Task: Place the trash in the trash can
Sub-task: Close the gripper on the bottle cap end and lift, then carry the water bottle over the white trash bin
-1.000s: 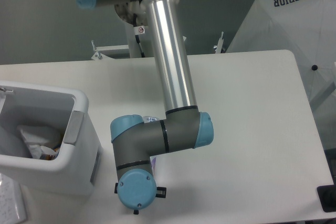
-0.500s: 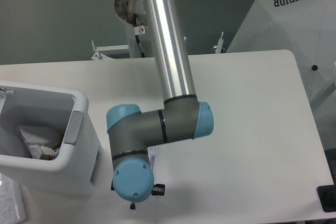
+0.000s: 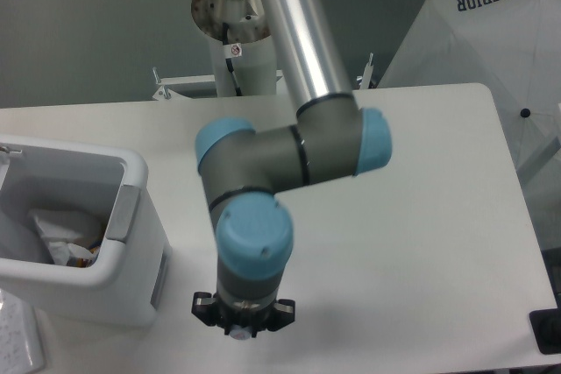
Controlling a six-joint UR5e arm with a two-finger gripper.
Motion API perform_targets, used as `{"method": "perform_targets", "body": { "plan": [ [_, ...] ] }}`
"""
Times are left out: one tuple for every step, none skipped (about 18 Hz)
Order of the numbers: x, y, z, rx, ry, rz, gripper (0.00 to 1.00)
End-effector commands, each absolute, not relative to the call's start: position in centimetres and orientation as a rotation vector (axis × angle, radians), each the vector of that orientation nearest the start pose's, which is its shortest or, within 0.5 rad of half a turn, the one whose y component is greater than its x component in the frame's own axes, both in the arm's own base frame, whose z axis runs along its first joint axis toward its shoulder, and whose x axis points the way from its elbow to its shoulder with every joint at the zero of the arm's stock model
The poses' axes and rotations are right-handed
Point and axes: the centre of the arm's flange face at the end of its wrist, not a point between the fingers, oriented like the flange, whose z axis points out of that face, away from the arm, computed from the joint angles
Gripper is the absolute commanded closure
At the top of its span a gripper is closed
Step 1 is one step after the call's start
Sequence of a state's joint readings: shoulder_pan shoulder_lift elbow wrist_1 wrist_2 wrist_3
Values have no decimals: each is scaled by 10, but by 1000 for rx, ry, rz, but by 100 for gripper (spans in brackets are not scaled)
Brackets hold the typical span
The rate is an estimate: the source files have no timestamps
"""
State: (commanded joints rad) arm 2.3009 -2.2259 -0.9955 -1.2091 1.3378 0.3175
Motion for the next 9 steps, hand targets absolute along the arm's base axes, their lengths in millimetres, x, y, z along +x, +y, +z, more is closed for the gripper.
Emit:
{"method": "perform_targets", "body": {
  "plan": [
    [-400,679,415,-2691,-514,-79,99],
    [-400,678,427,-2652,-499,-75,99],
    [-404,674,438,-2612,-492,-74,99],
    [-405,672,450,-2571,-478,-83,99],
    [-402,672,461,-2525,-451,-99,99],
    [-405,668,475,-2472,-431,-108,99],
    [-405,662,493,-2421,-409,-121,99],
    [-399,658,512,-2374,-378,-146,99],
    [-402,650,529,-2331,-363,-163,99]
  ]
}}
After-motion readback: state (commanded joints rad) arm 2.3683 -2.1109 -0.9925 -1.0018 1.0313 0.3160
